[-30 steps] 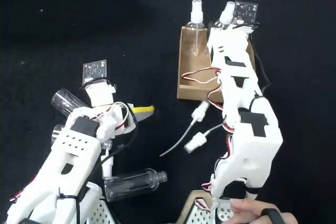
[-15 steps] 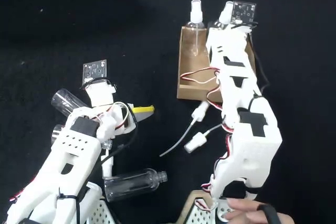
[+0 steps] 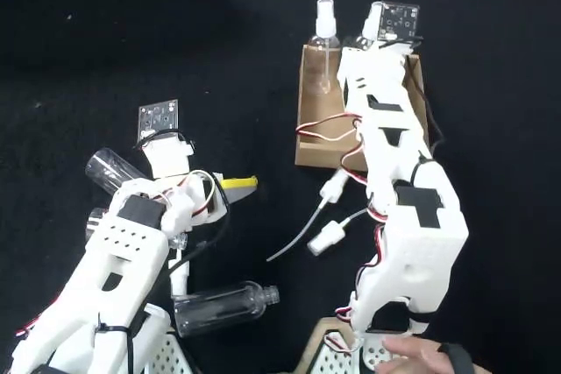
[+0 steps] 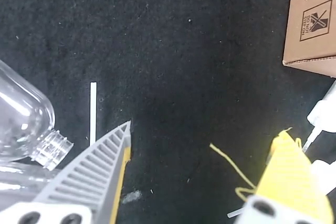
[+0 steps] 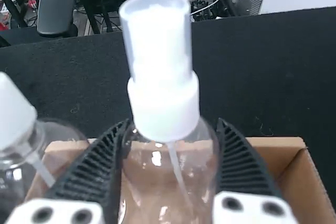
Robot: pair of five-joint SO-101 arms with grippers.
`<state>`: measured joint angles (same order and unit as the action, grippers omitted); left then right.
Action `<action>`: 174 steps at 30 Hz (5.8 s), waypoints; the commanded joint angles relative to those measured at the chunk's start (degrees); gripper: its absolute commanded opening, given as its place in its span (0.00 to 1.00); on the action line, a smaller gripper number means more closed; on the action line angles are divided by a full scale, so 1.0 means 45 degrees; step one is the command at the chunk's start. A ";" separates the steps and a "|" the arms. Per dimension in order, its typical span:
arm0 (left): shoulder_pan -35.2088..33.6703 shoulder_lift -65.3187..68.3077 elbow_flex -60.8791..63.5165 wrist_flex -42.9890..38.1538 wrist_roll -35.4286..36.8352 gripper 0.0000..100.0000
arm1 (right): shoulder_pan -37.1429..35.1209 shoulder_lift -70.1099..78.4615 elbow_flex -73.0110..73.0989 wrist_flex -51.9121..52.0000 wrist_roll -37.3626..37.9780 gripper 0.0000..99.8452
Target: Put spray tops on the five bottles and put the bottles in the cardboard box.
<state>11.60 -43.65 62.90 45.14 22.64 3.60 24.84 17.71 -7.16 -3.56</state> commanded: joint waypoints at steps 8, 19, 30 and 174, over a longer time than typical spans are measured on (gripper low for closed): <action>0.0010 -0.0195 -0.0127 -0.0215 0.0000 0.39 | -0.0059 -0.1455 0.0811 -0.0059 0.0059 0.26; 0.0029 -0.0195 -0.0127 -0.0215 0.0000 0.39 | -0.0059 -0.2159 0.0830 0.0664 -0.0039 0.33; 0.0049 -0.0195 -0.0127 -0.0215 0.0000 0.39 | -0.0176 -0.3683 0.0928 0.2383 -0.0059 0.41; 0.5773 -0.0059 0.1299 0.4005 -1.1839 0.39 | 0.0508 -1.3939 0.7570 1.3499 0.0938 0.14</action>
<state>36.84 -43.74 64.40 67.12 -31.16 5.98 -35.38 52.00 54.90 0.40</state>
